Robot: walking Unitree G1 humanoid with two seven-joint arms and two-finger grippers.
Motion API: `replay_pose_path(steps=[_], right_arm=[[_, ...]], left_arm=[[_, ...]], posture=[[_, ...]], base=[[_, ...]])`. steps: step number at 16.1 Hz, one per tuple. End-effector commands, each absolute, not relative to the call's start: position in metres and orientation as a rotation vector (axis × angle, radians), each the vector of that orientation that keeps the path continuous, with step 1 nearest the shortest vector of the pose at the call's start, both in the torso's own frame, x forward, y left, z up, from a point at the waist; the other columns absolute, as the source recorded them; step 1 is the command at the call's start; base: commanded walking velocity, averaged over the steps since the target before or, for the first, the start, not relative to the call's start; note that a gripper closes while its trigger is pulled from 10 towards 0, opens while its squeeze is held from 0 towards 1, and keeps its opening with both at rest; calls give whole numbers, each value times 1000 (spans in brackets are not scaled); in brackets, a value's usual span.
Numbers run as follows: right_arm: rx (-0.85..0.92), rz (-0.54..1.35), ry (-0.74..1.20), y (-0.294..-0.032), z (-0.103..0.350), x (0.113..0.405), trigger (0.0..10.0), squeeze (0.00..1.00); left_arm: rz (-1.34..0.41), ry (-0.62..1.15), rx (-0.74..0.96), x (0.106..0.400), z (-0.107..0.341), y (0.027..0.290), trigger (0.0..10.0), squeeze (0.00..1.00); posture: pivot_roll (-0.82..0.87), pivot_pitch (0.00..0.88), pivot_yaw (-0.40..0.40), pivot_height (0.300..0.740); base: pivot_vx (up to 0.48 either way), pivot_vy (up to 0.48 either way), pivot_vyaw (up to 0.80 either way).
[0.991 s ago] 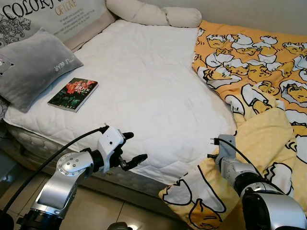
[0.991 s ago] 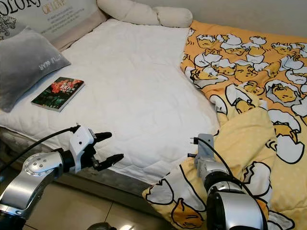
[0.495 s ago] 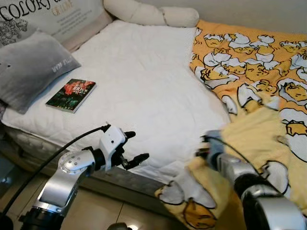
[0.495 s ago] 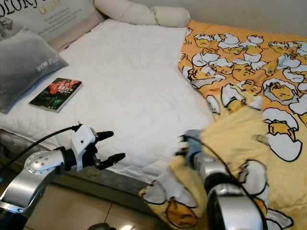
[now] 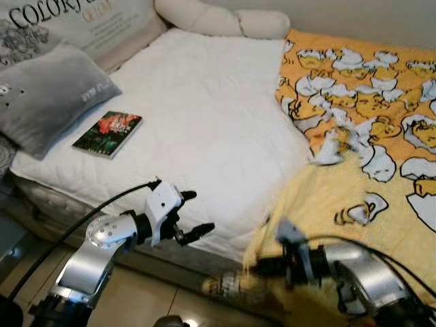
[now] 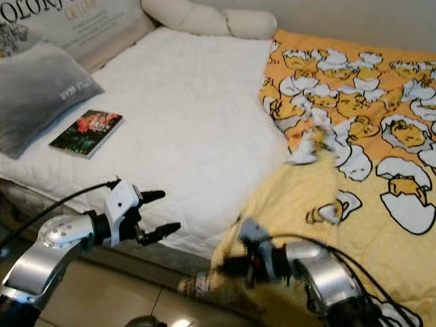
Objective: Clean up the room
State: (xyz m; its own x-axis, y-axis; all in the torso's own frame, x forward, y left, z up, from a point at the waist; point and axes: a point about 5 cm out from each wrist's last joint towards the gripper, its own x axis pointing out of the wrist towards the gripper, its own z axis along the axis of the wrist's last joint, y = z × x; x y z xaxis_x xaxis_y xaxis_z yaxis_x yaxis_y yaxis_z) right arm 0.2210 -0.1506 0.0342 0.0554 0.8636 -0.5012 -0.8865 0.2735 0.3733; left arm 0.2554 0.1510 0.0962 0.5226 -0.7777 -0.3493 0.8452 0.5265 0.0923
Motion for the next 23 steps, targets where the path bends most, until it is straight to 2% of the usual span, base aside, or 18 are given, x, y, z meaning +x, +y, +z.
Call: replay_pose_path(steps=[1, 2, 6, 10, 13, 15, 17, 20, 23], right_arm=[[-82, 1360, 708, -145, 39, 222, 1608, 0], [-72, 1319, 757, -146, 37, 223, 10000, 1000], [-111, 1265, 799, -150, 38, 226, 10000, 1000], [-140, 1122, 760, -152, 38, 245, 10000, 1000], [-153, 831, 654, -141, 39, 278, 10000, 1000], [-138, 700, 648, -137, 36, 291, 10000, 1000], [-213, 504, 637, -132, 31, 307, 10000, 1000], [-296, 308, 639, -129, 27, 322, 10000, 1000], [-329, 182, 682, -128, 23, 324, 10000, 1000]], left_arm=[[-993, 280, 275, 257, 98, 151, 10000, 106], [-995, 279, 277, 257, 98, 151, 10000, 102], [-996, 278, 283, 259, 98, 150, 10000, 102], [-994, 274, 284, 260, 98, 149, 10000, 102], [-988, 271, 282, 262, 98, 148, 10000, 102], [-985, 271, 284, 262, 98, 149, 10000, 106], [-981, 270, 289, 262, 99, 151, 10000, 106], [-981, 268, 304, 261, 102, 154, 10000, 106], [-991, 279, 313, 254, 105, 158, 10000, 106]], posture=[[81, 0, 18, 740], [81, 0, 19, 740], [83, 0, 20, 740], [81, 0, 21, 740], [87, 0, 17, 740], [87, 0, 17, 740], [102, 0, 19, 740], [126, 0, 26, 740], [153, 0, 40, 740]], base=[[0, 0, 0], [0, 0, 0], [0, 0, 0], [0, 0, 0], [0, 0, 0], [0, 0, 0], [0, 0, 0], [0, 0, 0], [0, 0, 0]])
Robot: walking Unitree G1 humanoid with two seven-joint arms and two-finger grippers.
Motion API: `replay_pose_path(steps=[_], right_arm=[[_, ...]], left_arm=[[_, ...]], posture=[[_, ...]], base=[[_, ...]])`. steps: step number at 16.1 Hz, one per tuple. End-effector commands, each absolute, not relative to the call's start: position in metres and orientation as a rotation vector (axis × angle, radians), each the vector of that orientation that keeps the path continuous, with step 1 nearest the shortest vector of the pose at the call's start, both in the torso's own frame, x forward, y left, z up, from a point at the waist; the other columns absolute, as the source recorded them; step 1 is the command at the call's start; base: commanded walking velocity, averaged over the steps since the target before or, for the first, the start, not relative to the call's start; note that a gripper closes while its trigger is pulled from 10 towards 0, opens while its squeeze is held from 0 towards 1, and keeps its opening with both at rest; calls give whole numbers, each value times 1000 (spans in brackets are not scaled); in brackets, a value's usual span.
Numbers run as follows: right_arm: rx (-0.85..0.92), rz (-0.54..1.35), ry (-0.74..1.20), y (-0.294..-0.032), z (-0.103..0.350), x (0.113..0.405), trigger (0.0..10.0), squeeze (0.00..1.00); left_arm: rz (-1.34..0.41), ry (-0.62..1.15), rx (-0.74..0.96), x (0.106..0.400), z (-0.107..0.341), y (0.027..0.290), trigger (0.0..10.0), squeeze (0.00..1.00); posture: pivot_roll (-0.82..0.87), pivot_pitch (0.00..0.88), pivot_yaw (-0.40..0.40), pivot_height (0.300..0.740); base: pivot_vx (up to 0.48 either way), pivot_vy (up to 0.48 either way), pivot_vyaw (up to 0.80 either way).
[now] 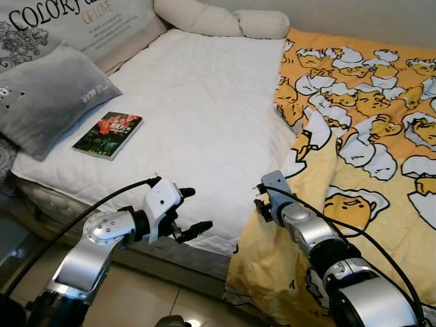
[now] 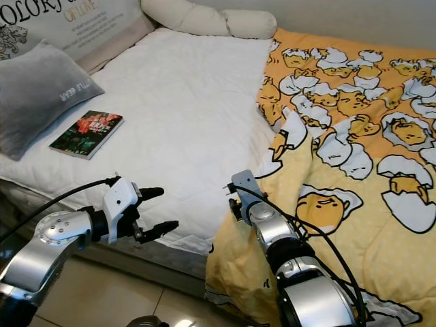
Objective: Clean up the room
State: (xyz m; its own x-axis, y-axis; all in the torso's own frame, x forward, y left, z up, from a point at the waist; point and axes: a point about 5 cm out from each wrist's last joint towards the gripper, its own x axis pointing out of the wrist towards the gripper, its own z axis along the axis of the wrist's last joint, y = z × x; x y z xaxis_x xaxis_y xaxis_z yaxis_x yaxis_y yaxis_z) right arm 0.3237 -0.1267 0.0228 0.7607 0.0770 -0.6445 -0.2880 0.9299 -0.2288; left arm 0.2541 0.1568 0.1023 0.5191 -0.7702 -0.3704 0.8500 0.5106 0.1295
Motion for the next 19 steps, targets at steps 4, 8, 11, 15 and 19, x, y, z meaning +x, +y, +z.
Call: replay_pose_path(steps=[4, 8, 11, 15, 19], right_arm=[[-205, 227, 781, -109, 9, 314, 10000, 0], [-238, 135, 815, -121, 2, 309, 1176, 0], [-295, 86, 840, -136, -5, 303, 0, 0], [-202, 67, 853, -137, -10, 299, 0, 0], [-138, 47, 868, -138, -13, 296, 0, 0]], left_arm=[[-1004, 305, 315, 238, 108, 164, 10000, 102], [-1006, 342, 336, 222, 113, 171, 10000, 110], [-993, 348, 333, 213, 116, 172, 10000, 110], [-989, 356, 332, 206, 121, 170, 10000, 114], [-981, 370, 332, 202, 122, 172, 10000, 110]], posture=[[203, 0, 54, 740], [273, 10, 37, 740], [289, 31, 32, 740], [324, 61, 28, 740], [329, 64, 20, 740]], base=[[0, 0, 0], [0, 0, 0], [0, 0, 0], [0, 0, 0], [0, 0, 0]])
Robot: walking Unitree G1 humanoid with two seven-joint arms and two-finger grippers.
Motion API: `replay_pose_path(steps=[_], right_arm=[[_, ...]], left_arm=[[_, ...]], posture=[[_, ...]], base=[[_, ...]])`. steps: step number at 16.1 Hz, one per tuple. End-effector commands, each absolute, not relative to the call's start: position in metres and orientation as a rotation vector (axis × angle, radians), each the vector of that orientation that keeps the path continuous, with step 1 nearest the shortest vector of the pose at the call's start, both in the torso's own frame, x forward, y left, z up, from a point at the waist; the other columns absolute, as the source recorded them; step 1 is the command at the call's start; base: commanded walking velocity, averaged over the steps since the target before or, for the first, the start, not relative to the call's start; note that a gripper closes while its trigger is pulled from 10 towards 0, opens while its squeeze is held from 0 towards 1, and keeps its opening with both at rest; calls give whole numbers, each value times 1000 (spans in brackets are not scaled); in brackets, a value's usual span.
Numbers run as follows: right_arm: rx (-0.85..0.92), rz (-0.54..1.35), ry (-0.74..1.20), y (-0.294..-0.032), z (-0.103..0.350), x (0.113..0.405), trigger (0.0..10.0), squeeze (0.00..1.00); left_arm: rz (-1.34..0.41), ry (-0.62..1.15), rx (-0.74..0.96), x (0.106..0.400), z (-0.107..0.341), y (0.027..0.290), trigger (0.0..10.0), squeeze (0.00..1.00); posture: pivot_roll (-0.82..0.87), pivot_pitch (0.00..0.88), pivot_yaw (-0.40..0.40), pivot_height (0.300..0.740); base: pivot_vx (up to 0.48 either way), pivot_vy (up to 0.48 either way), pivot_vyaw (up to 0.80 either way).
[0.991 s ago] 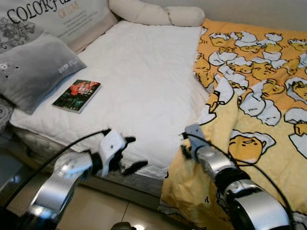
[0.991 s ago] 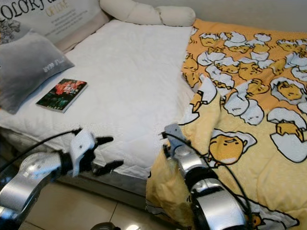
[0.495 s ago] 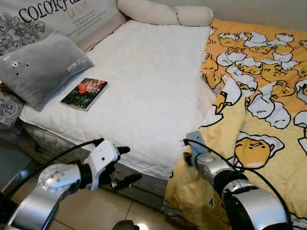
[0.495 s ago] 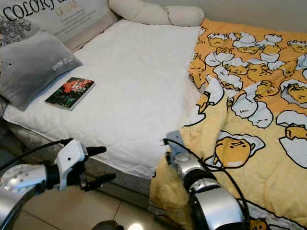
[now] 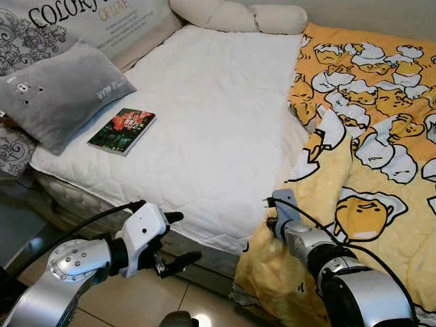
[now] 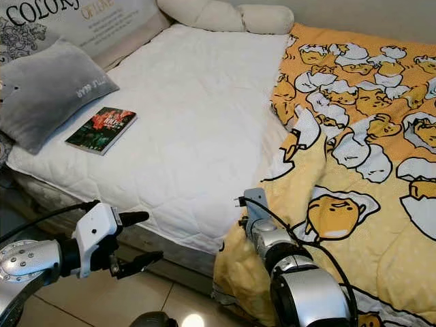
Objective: Clean up the room
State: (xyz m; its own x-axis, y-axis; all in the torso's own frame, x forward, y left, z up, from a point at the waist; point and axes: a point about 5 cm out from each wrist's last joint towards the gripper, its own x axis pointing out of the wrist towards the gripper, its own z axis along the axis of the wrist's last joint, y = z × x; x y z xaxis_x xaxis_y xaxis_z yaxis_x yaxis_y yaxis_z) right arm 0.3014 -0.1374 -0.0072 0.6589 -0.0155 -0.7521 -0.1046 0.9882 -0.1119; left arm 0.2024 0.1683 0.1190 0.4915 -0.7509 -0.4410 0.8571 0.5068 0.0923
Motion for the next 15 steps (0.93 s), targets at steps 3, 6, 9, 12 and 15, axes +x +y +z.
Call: replay_pose_path(steps=[3, 6, 9, 12, 15], right_arm=[[-121, 42, 881, -141, -16, 293, 0, 0], [-118, 37, 886, -143, -16, 292, 0, 0], [-107, 29, 887, -146, -17, 291, 0, 0], [-90, 57, 868, -149, -13, 295, 0, 0], [-63, 211, 831, -147, -7, 300, 0, 0]], left_arm=[[-976, 375, 328, 201, 122, 172, 10000, 110], [-973, 380, 329, 200, 121, 172, 10000, 110], [-963, 383, 335, 200, 121, 175, 10000, 114], [-949, 371, 335, 203, 120, 174, 10000, 114], [-932, 342, 332, 212, 119, 172, 10000, 114]], posture=[[334, 58, 12, 740], [337, 57, 10, 740], [341, 47, 8, 740], [322, 27, -2, 740], [286, 0, -19, 740]], base=[[0, 0, 0], [0, 0, 0], [0, 0, 0], [0, 0, 0], [0, 0, 0]])
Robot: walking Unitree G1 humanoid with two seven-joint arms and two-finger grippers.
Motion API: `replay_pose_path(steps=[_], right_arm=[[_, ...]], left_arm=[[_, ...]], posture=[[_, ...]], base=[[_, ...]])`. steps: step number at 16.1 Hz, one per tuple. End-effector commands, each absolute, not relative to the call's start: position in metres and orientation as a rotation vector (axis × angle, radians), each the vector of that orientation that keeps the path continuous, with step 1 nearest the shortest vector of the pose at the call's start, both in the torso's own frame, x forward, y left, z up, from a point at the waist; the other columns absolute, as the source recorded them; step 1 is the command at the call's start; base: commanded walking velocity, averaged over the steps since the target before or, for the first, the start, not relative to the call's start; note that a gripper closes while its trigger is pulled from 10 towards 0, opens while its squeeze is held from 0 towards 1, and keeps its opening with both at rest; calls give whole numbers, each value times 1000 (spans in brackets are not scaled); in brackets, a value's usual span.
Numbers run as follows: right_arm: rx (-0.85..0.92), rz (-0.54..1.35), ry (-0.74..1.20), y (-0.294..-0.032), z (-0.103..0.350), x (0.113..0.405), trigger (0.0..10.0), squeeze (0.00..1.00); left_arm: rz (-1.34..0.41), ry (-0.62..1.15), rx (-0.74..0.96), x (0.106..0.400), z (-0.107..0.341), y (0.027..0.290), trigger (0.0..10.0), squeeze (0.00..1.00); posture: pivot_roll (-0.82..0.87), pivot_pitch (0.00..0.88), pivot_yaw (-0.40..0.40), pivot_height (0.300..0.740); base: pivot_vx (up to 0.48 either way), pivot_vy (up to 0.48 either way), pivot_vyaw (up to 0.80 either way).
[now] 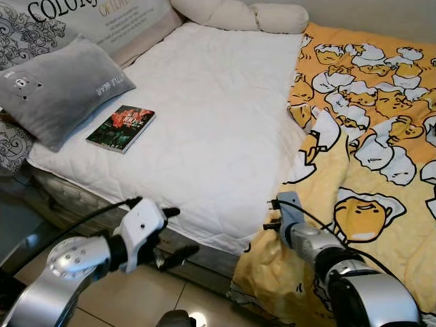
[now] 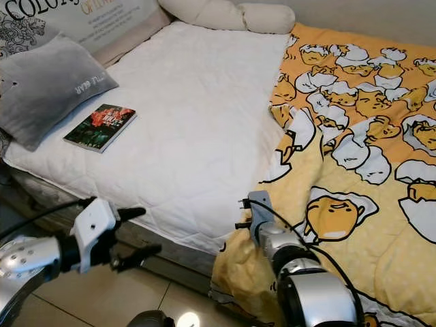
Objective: Clean up the room
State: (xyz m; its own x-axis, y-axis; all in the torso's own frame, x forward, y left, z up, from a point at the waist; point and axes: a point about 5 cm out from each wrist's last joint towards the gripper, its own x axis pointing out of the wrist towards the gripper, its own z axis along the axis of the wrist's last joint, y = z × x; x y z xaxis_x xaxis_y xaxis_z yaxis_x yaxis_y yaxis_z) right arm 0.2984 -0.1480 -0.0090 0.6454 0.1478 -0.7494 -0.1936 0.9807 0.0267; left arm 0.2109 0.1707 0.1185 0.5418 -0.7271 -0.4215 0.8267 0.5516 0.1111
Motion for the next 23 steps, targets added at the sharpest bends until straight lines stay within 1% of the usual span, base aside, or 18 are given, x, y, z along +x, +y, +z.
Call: replay_pose_path(steps=[1, 2, 3, 4, 8, 12, 14, 16, 17, 18, 19, 20, 21, 22, 23], right_arm=[[-71, 242, 829, -146, -7, 300, 0, 0], [-76, 342, 830, -144, -8, 298, 0, 0], [-29, 556, 835, -138, -9, 290, 0, 0], [-29, 556, 835, -138, -9, 290, 0, 0], [119, 932, 791, -121, -2, 272, 0, 0], [211, 1032, 745, -106, 6, 261, 0, 0], [210, 1097, 759, -97, 5, 249, 0, 0], [209, 1104, 766, -91, 7, 243, 0, 0], [156, 1083, 774, -90, 6, 242, 471, 0], [103, 1050, 781, -91, 3, 243, 10000, 0], [79, 1031, 787, -92, 2, 243, 10000, 0], [67, 1010, 796, -93, 1, 243, 10000, 224], [74, 1007, 798, -93, 1, 244, 10000, 224], [135, 1002, 786, -94, 8, 246, 10000, 1000], [152, 991, 764, -96, 14, 248, 10000, 1000]], left_arm=[[-931, 339, 332, 214, 119, 172, 10000, 114], [-927, 331, 330, 216, 119, 170, 10000, 110], [-925, 319, 326, 219, 118, 168, 10000, 114], [-925, 319, 326, 219, 118, 168, 10000, 114], [-955, 320, 316, 219, 114, 164, 10000, 114], [-996, 339, 324, 218, 111, 162, 10000, 110], [-1030, 365, 322, 216, 108, 162, 10000, 110], [-1052, 386, 326, 213, 106, 164, 10000, 110], [-1059, 396, 329, 214, 105, 166, 10000, 110], [-1059, 396, 331, 215, 104, 166, 10000, 110], [-1060, 395, 333, 216, 104, 167, 10000, 110], [-1061, 392, 338, 219, 104, 167, 10000, 110], [-1061, 391, 341, 220, 103, 167, 10000, 110], [-1062, 383, 345, 224, 103, 166, 10000, 110], [-1064, 378, 344, 228, 102, 165, 10000, 110]], posture=[[279, 0, -23, 740], [273, 0, -25, 740], [262, 0, -27, 740], [262, 0, -27, 740], [220, 0, -5, 740], [215, 0, -4, 740], [216, 0, -6, 740], [216, 0, -10, 740], [208, 0, -9, 740], [203, 0, -9, 740], [202, 0, -9, 740], [195, 0, -9, 740], [191, 0, -8, 740], [178, 0, -7, 740], [164, 0, -6, 740]], base=[[0, 0, 0], [0, 0, 0], [0, 0, 0], [0, 0, 0], [0, 0, 0], [0, 0, 0], [0, 0, 0], [0, 0, 0], [0, 0, 0], [0, 0, 0], [0, 0, 0], [0, 0, 0], [0, 0, 0], [0, 0, 0], [0, 0, 0]])
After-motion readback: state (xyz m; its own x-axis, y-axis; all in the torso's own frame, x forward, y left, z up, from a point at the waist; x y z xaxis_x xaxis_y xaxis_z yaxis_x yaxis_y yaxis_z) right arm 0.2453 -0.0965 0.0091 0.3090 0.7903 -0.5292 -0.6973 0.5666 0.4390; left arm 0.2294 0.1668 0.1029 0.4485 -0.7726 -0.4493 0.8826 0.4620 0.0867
